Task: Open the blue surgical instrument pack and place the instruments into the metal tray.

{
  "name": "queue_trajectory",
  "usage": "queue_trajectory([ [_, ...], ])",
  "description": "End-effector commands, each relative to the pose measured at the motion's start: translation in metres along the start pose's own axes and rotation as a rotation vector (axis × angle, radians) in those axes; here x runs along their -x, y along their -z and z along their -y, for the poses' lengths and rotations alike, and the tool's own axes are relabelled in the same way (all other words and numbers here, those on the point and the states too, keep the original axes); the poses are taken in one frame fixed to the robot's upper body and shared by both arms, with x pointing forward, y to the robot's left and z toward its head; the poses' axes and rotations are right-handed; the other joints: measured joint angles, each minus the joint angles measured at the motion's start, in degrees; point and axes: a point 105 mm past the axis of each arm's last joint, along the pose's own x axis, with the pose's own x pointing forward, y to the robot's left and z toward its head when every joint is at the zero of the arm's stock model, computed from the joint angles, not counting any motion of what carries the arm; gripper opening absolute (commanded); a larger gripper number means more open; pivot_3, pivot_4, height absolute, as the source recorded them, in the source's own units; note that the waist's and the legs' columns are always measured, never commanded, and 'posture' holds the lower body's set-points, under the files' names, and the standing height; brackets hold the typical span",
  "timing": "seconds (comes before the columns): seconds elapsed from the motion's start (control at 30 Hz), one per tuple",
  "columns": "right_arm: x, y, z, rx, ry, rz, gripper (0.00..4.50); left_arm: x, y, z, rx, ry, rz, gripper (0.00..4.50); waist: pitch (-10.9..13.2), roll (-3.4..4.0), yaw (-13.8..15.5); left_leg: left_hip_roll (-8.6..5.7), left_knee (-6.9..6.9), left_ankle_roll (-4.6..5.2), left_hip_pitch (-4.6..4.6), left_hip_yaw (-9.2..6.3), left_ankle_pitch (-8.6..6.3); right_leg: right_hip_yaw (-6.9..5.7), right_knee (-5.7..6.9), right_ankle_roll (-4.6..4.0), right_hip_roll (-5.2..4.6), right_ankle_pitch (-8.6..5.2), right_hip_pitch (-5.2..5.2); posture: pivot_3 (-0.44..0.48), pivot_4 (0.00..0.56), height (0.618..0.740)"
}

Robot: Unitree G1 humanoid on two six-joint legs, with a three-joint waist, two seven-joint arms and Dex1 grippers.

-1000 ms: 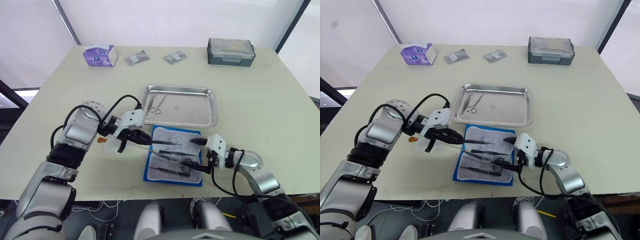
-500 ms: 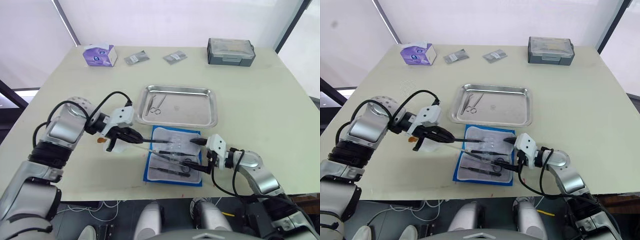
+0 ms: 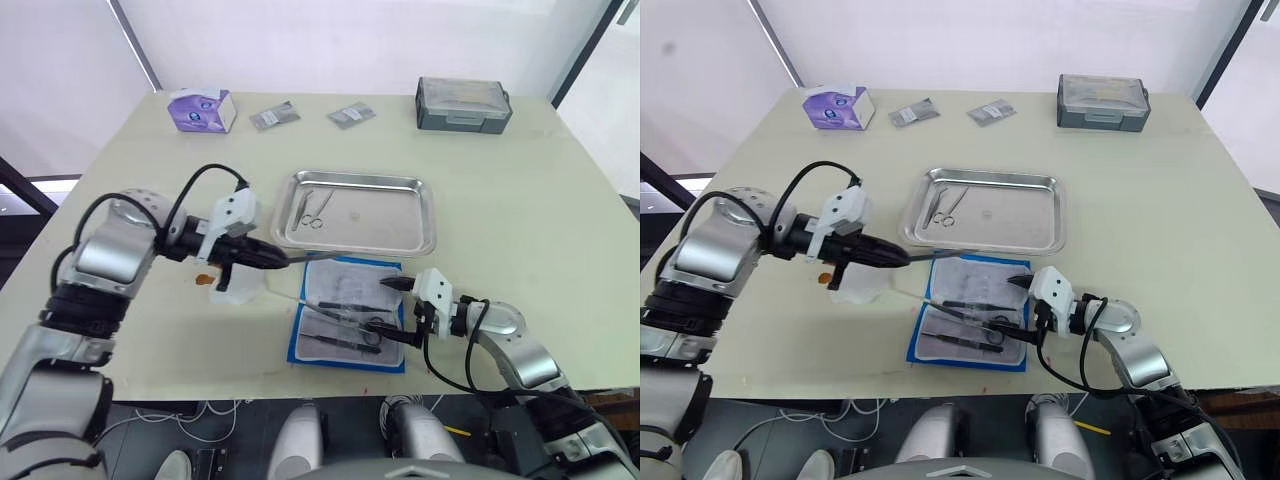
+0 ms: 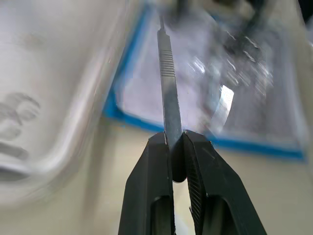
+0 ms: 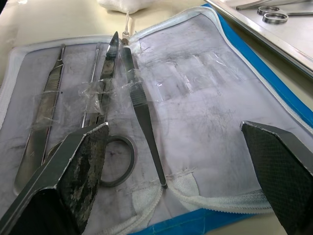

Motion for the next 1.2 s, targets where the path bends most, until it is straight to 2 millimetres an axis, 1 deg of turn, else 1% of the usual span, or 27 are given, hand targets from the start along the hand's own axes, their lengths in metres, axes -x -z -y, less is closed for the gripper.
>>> queue_trajectory([
  [0.03, 0.007, 0.052, -0.016, -0.130, -0.031, -0.177, 4.50, -0.002, -0.025, -0.023, 0.055, -0.184, 0.067, 0.03, 0.00, 0.00, -0.01, 0.00, 0.00, 0.00, 0.00, 0.00, 0.00, 0.00, 0.00, 0.00, 0.00, 0.00, 0.00, 0.000, 0.150, 0.731],
  [0.1, 0.007, 0.052, -0.016, -0.130, -0.030, -0.177, 4.50, -0.009, -0.031, -0.030, 0.085, -0.241, 0.095, 0.03, 0.01, 0.00, -0.06, -0.01, 0.00, 0.00, 0.01, -0.01, 0.00, 0.02, 0.01, 0.01, -0.01, 0.01, 0.00, 0.000, 0.150, 0.731],
  [0.23, 0.007, 0.052, -0.015, -0.129, -0.028, -0.177, 4.50, -0.027, -0.035, -0.044, 0.145, -0.391, 0.114, 0.03, 0.00, -0.01, -0.02, -0.02, 0.01, 0.00, 0.00, -0.03, 0.00, 0.01, 0.00, 0.01, -0.01, 0.01, 0.01, 0.000, 0.150, 0.731],
  [0.33, 0.006, 0.052, -0.016, -0.129, -0.027, -0.175, 4.50, -0.039, -0.036, -0.066, 0.269, -0.597, 0.126, 0.03, 0.00, -0.02, 0.01, -0.03, 0.01, 0.00, 0.01, -0.03, 0.00, 0.02, 0.02, 0.02, -0.03, 0.02, 0.02, 0.000, 0.150, 0.731],
  [0.4, 0.006, 0.051, -0.016, -0.128, -0.028, -0.175, 4.50, -0.042, -0.034, -0.075, 0.312, -0.694, 0.123, 0.03, -0.01, -0.03, 0.02, -0.03, 0.02, 0.00, 0.00, -0.12, 0.00, 0.00, 0.02, 0.02, -0.04, 0.02, 0.02, 0.000, 0.150, 0.731],
  [0.6, 0.006, 0.052, -0.016, -0.128, -0.027, -0.174, 4.50, -0.052, -0.026, -0.088, 0.444, -0.842, 0.101, 0.03, -0.01, -0.02, -0.07, -0.04, 0.01, -0.01, 0.01, -0.35, 0.01, 0.01, 0.03, 0.01, -0.03, 0.03, 0.02, 0.000, 0.150, 0.731],
  [0.77, 0.005, 0.051, -0.017, -0.128, -0.031, -0.171, 4.50, -0.068, -0.018, -0.090, 0.507, -0.862, 0.063, 0.03, -0.01, -0.03, -0.08, -0.07, 0.01, -0.02, 0.01, -0.36, 0.01, -0.01, 0.03, 0.02, -0.06, 0.03, 0.03, 0.000, 0.150, 0.731],
  [0.93, 0.004, 0.051, -0.017, -0.125, -0.033, -0.172, 4.50, -0.083, -0.019, -0.089, 0.528, -0.838, 0.065, 0.03, -0.01, -0.03, -0.07, -0.07, 0.01, -0.03, 0.01, -0.36, 0.01, -0.01, 0.03, 0.01, -0.06, 0.03, 0.03, 0.000, 0.150, 0.731],
  [1.1, 0.005, 0.051, -0.016, -0.123, -0.031, -0.172, 4.50, -0.089, -0.019, -0.085, 0.541, -0.829, 0.066, 0.03, -0.01, -0.03, -0.08, -0.07, 0.01, -0.03, 0.01, -0.37, 0.02, -0.02, 0.04, 0.01, -0.07, 0.03, 0.04, 0.000, 0.150, 0.731],
  [1.2, 0.005, 0.052, -0.017, -0.123, -0.031, -0.172, 4.50, -0.092, -0.014, -0.080, 0.548, -0.823, 0.056, 0.03, -0.01, -0.03, -0.08, -0.07, 0.01, -0.04, 0.01, -0.37, 0.02, -0.01, 0.03, 0.01, -0.07, 0.03, 0.04, 0.000, 0.150, 0.731],
])
